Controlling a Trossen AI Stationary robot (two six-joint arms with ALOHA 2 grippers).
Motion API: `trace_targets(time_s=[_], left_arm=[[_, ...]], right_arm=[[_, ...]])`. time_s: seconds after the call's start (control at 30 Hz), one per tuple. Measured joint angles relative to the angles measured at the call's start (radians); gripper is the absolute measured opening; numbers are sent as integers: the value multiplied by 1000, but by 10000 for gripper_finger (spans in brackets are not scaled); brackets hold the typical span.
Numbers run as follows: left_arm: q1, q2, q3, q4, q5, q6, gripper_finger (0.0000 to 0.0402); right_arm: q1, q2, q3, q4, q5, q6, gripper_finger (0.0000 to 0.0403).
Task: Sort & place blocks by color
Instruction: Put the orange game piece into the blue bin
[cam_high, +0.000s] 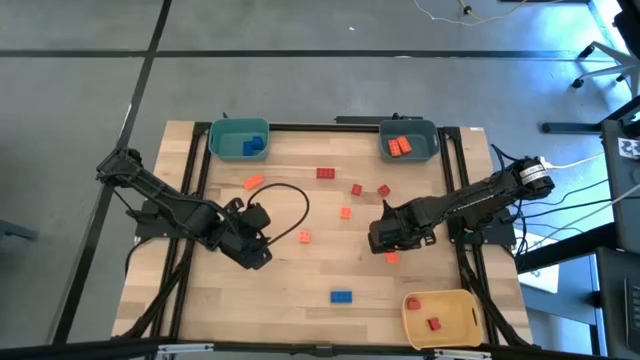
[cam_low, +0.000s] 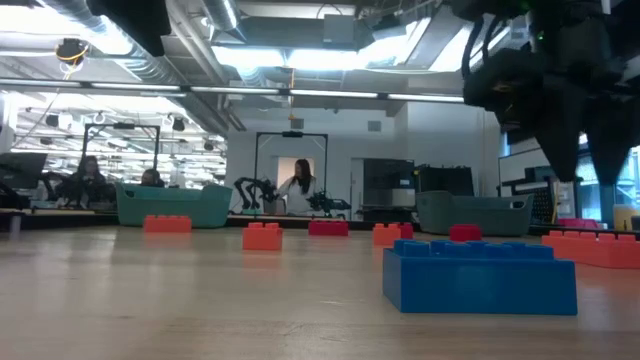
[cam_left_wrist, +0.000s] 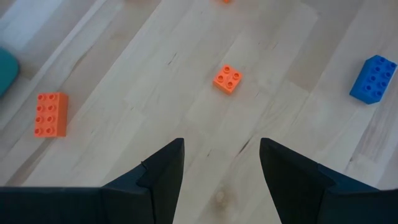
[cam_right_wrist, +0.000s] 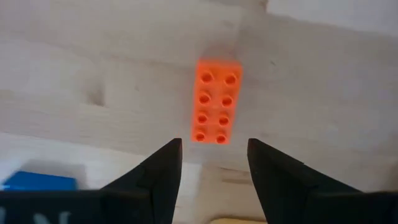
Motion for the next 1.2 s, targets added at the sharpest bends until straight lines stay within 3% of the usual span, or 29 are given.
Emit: trace_targets(time_s=[1.2], left_arm=[[0, 0, 0, 0, 0, 0, 203]], right_arm=[[7, 231, -36, 126, -1, -2, 185]])
